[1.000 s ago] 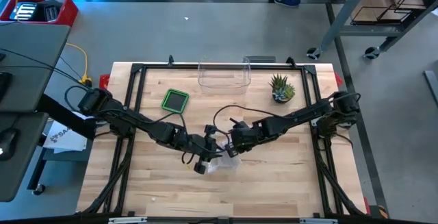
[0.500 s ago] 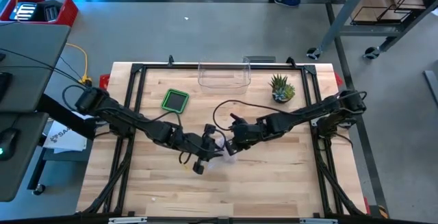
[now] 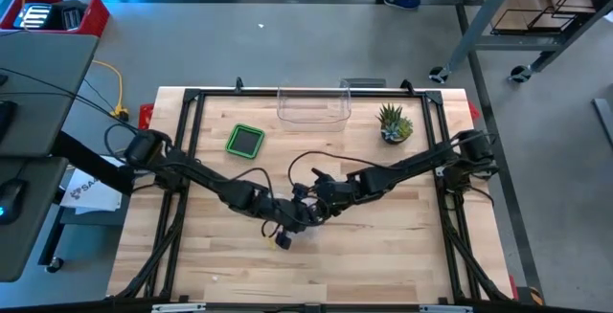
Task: Roll bandage
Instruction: Put the rolled bandage into the transparent zip bag
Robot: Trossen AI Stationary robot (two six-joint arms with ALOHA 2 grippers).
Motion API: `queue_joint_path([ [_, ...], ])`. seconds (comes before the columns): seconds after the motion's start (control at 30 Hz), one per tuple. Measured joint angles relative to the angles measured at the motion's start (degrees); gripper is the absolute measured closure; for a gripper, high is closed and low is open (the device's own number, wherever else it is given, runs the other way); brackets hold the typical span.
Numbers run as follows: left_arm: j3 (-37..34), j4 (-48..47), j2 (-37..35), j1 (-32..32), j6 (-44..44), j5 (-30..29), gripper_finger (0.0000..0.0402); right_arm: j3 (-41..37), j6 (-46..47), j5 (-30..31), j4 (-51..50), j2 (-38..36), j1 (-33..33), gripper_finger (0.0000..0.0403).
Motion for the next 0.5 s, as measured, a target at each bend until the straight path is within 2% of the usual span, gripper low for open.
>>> queue_joint_path([
  [0.17,0.03,-1.93,4.04,-1.02,-3.45,-1.39,0.0328,-0.06,-0.56,-0.21,-0.91,0.91,0.31,0.0403],
  [0.37,0.03,-6.91,3.93,-2.34,-8.76,-1.93,0.0328,-0.07,-2.02,-0.87,-1.85,0.79,0.31,0.0403],
  [0.5,0.05,-7.34,7.16,-1.53,-11.2,-1.56,0.0328,-0.07,-1.39,-0.88,-1.78,0.79,0.57,0.0403],
])
